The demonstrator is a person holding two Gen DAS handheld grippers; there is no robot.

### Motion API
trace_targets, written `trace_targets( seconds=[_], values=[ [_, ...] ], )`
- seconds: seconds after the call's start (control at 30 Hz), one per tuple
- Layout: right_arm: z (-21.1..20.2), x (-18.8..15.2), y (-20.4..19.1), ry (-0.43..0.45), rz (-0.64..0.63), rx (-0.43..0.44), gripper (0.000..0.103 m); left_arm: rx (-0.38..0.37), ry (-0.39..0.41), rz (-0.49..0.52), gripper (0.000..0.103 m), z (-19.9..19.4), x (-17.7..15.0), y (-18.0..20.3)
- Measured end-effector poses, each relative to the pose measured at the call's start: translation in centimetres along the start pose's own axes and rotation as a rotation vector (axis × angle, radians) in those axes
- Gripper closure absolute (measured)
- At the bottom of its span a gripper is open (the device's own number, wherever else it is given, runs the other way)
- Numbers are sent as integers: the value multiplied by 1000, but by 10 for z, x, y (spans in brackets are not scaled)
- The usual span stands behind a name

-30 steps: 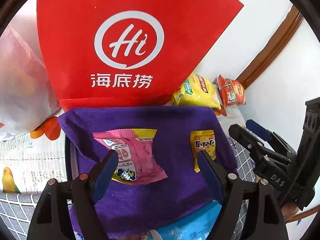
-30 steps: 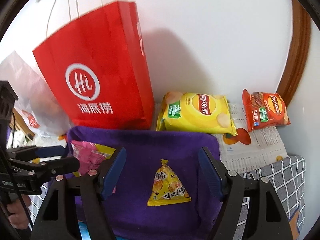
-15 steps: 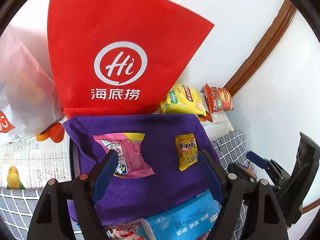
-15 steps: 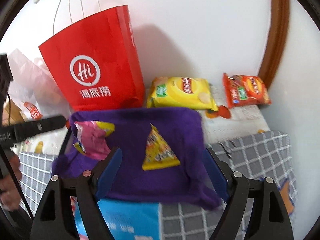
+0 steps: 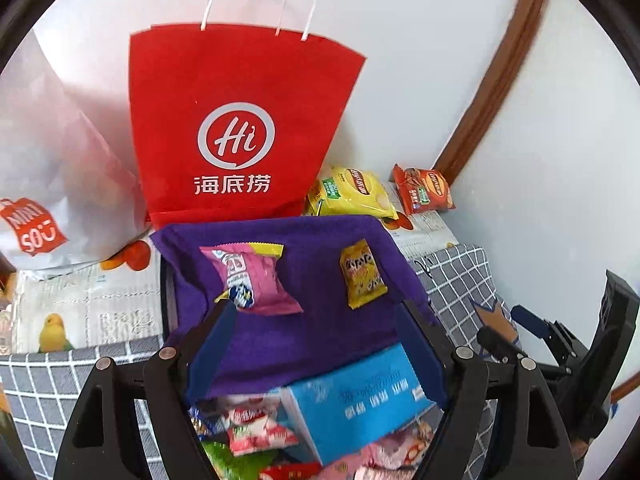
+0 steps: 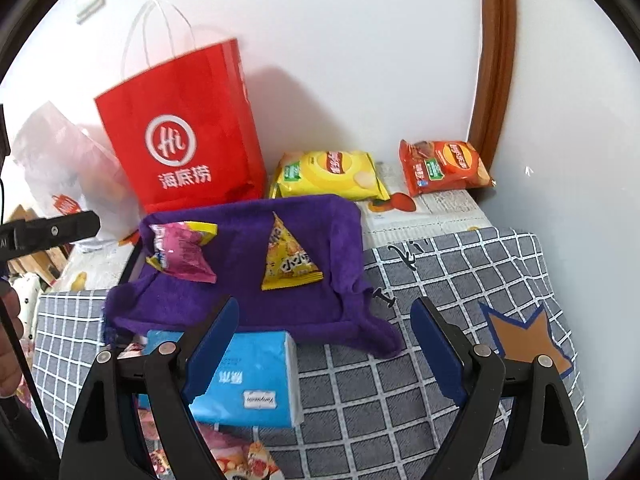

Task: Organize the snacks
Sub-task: 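Withdraw both tools from the towel back toward the snack pile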

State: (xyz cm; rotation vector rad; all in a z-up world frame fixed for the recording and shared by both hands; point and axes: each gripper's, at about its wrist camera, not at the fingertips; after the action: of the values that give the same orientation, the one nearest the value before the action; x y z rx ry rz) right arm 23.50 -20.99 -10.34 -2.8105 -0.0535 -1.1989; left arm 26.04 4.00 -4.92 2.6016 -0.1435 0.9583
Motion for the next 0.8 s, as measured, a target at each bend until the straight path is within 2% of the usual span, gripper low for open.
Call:
trace_targets(
  seconds=[0.1, 0.17, 0.23, 0.33, 0.53, 0.6, 0.7, 0.8],
  values=[
    [-13, -10, 2, 15, 16, 3, 16, -9, 20, -1, 23, -16, -15, 3],
    [-19, -15, 0, 6, 8, -29, 16, -14, 21, -6, 24, -22, -26, 4],
    [-23, -19, -2, -11, -4, -21, 16, -16, 26, -9, 25, -27, -36, 6],
    [-32, -29, -2, -22, -12, -3, 16, -19, 26, -14, 25, -32, -50, 9],
    [-46, -46, -8, -22, -59, -20, 16, -38, 10, -60, 25, -44, -74, 8],
    [-51, -50, -10, -11, -68, -19, 16, -10, 15, -61, 25, -49, -81, 10],
    [-58, -58, -12, 0, -59, 11, 16, 20, 10, -67, 24, -52, -90, 10],
    [-60, -64, -15, -2, -53, 46, 16, 7, -12, -102, 23, -53, -101, 6]
  ],
)
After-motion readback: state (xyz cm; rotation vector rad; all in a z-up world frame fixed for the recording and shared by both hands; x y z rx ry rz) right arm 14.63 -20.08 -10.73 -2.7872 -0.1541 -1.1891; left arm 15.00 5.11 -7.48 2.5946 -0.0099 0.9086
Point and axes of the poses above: each gripper's, at about its wrist camera, not at the fingertips, and z roughly the way its jaws point, y to its right, x to its top, and after that the axes turned 3 degrees about -x, right-handed
